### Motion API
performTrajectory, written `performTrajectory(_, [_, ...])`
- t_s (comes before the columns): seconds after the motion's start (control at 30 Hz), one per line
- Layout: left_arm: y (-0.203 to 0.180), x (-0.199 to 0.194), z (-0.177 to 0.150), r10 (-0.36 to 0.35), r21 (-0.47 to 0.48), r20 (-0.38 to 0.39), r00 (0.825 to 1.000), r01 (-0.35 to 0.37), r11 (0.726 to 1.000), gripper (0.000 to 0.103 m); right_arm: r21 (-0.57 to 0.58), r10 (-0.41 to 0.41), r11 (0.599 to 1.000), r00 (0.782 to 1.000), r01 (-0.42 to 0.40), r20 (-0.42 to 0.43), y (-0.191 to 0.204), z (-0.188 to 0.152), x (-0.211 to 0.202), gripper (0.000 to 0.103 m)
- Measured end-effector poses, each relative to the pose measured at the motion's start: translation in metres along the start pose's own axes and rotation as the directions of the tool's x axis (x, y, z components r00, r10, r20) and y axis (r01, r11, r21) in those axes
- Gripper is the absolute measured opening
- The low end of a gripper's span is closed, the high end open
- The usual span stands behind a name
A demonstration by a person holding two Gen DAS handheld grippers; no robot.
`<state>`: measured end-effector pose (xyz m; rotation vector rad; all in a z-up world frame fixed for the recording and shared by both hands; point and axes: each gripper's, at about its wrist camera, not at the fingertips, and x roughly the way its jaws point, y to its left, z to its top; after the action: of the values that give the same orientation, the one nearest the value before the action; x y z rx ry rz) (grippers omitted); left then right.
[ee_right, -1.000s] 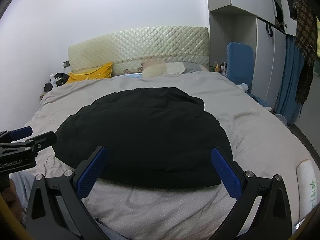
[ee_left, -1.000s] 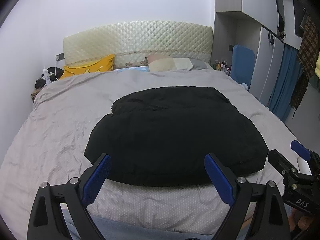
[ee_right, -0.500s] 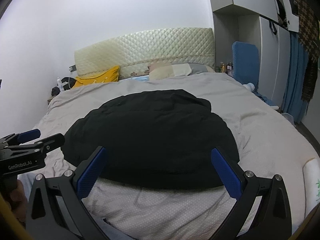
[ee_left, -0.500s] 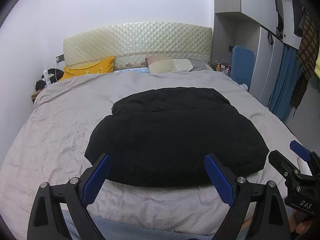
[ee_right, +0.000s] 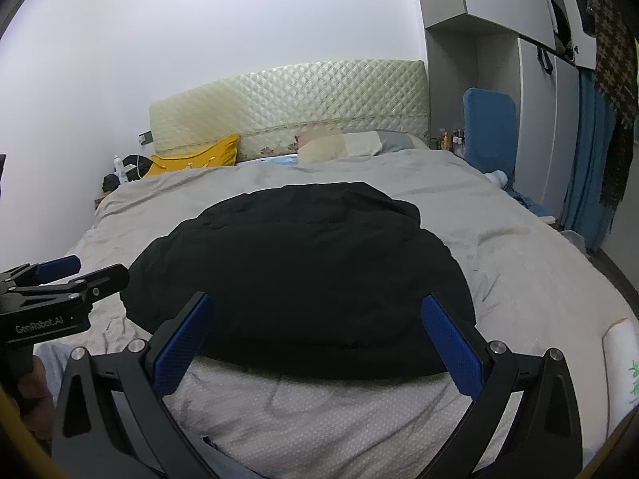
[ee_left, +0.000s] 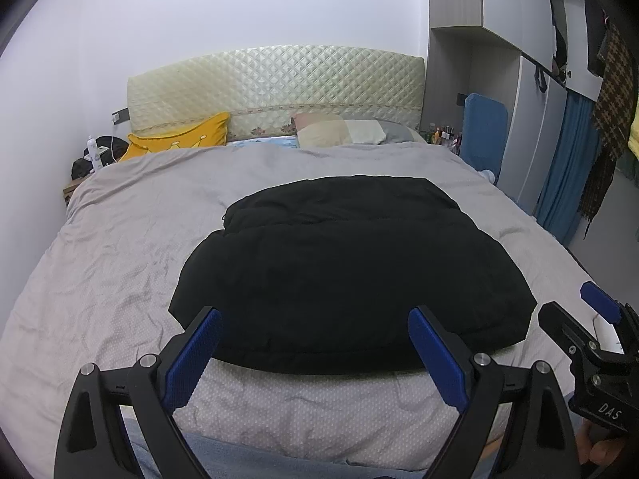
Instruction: Fold large clothes
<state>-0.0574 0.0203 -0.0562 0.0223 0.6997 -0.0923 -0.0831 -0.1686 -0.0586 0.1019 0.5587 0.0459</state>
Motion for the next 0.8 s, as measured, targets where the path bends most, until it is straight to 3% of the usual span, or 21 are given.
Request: performTrajectory(0.8, [-0.0022, 0.0014, -0.0006, -0.001, 0.007, 0.002, 1.0, 0.001, 1.0, 0.095, 0.008, -0.004, 1.0, 1.0, 0.004, -0.012, -0.0018, 0.0, 0.0023, 0.103])
